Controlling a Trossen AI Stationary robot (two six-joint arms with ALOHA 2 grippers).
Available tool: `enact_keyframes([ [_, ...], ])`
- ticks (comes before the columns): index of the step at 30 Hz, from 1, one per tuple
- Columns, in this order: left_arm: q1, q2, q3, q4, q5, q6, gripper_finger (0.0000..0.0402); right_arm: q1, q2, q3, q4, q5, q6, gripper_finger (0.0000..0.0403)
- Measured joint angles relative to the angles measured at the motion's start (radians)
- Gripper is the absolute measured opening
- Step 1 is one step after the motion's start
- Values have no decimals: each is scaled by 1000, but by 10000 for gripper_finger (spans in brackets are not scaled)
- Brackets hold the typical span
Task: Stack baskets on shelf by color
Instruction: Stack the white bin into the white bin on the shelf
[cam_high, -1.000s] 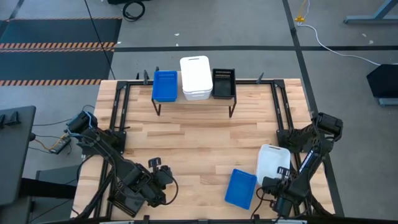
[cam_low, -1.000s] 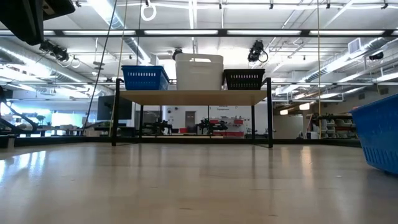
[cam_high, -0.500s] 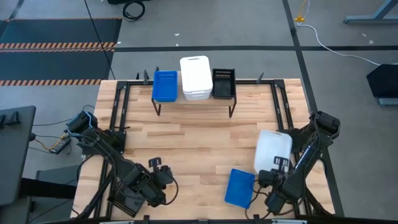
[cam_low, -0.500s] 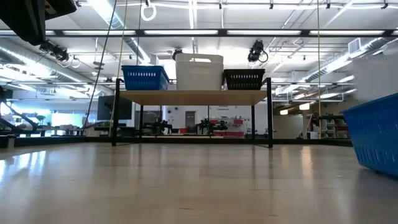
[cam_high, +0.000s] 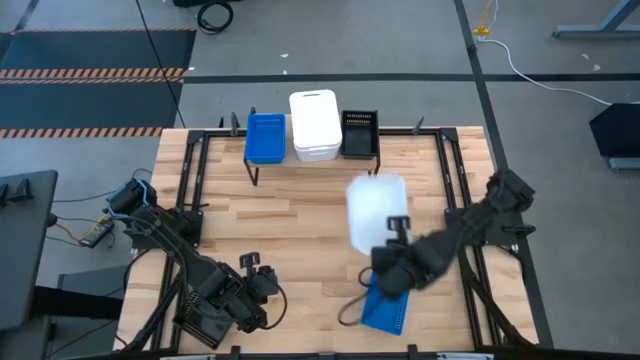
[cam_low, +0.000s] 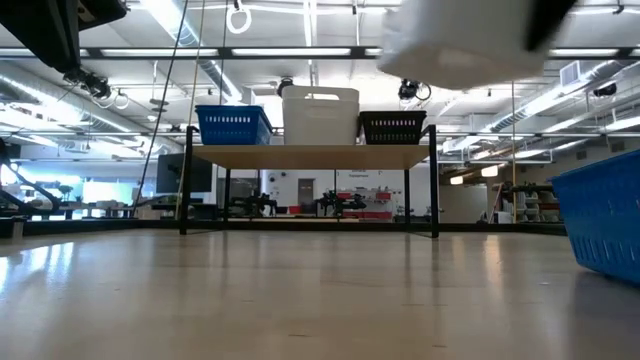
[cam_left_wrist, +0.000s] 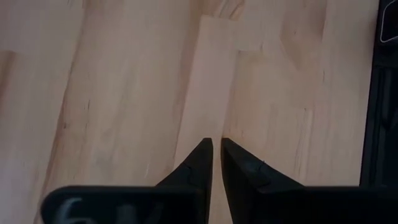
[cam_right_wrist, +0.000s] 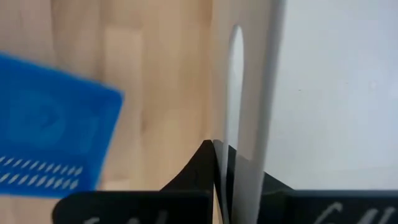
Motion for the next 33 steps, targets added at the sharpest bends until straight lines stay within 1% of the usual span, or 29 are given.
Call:
enact_keyframes([
  [3,0,0,0,0,-19,4,41,-85,0,98,-5,21,-160,10],
  [9,0,0,0,0,-33,12,37,-255,0,304,0,20,-469,10],
  [13,0,0,0,1,-50,10,38,-372,0,400,16,14,-650,10],
  [15,0,0,0,6,-64,3,40,-433,0,432,34,-13,-734,10],
  [21,10,0,0,63,-85,0,37,-597,0,461,161,-102,-950,11],
  [26,53,0,0,112,-92,1,35,-712,0,461,298,-182,-1096,11],
  [29,86,0,0,120,-92,3,38,-774,0,461,362,-227,-1139,11],
  [33,149,0,0,124,-92,56,37,-847,2,461,390,-299,-1163,11],
])
